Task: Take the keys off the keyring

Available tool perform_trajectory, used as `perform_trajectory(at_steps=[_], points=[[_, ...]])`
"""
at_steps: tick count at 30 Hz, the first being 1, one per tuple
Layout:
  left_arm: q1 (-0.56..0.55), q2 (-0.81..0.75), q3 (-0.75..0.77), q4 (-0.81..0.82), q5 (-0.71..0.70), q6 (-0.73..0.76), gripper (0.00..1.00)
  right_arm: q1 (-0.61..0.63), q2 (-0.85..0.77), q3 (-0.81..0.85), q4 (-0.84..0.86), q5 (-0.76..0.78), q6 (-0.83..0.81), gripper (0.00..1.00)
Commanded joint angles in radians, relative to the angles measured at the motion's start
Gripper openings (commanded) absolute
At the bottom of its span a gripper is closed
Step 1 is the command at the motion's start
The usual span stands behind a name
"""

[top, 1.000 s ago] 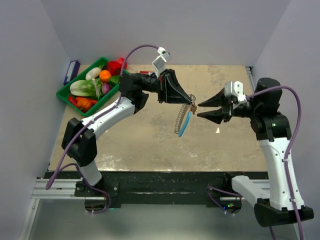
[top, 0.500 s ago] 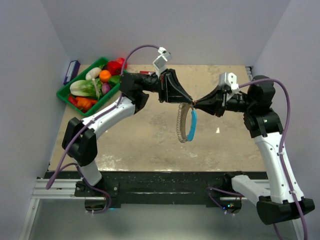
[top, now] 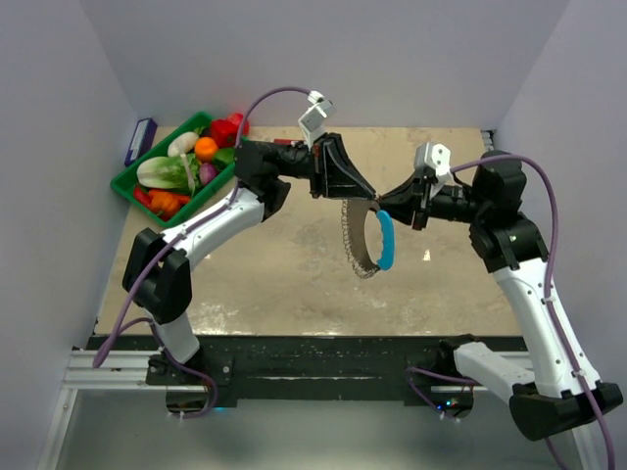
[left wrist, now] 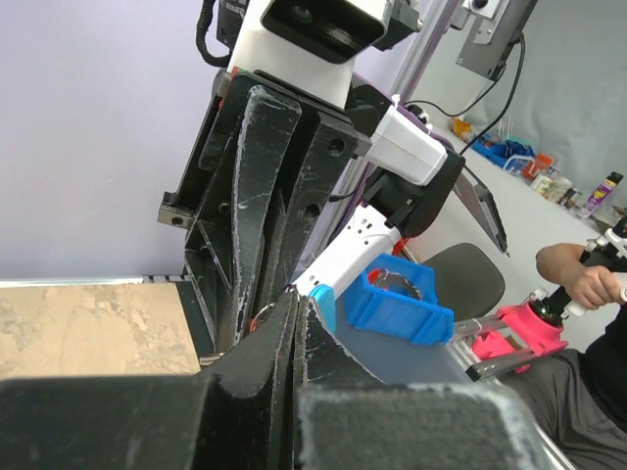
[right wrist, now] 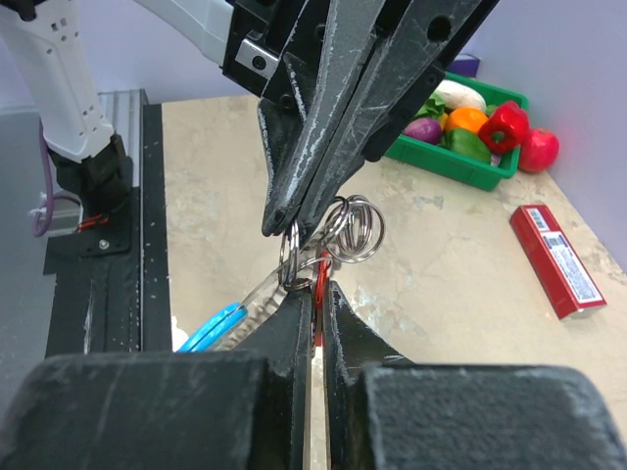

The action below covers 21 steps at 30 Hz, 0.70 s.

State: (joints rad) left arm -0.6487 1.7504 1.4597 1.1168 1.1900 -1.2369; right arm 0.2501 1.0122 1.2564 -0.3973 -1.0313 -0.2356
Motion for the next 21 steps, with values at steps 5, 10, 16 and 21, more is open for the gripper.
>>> perform_trajectory(at_steps=[5, 10, 16, 21], points=[[0.001, -0.006, 0.019, 0.028, -0.041, 0.016, 0.0, 0.063, 0.0, -0.008, -0.031, 0.142, -0.027, 0.0], [0.001, -0.002, 0.014, 0.029, -0.043, 0.02, 0.0, 0.089, 0.002, -0.008, -0.025, 0.195, -0.002, 0.0], [0.003, 0.006, 0.016, 0.021, -0.041, 0.03, 0.0, 0.106, 0.0, 0.009, -0.035, 0.211, 0.022, 0.0], [0.003, 0.012, 0.024, 0.023, -0.041, 0.031, 0.0, 0.135, 0.006, -0.034, -0.006, 0.257, 0.031, 0.0]])
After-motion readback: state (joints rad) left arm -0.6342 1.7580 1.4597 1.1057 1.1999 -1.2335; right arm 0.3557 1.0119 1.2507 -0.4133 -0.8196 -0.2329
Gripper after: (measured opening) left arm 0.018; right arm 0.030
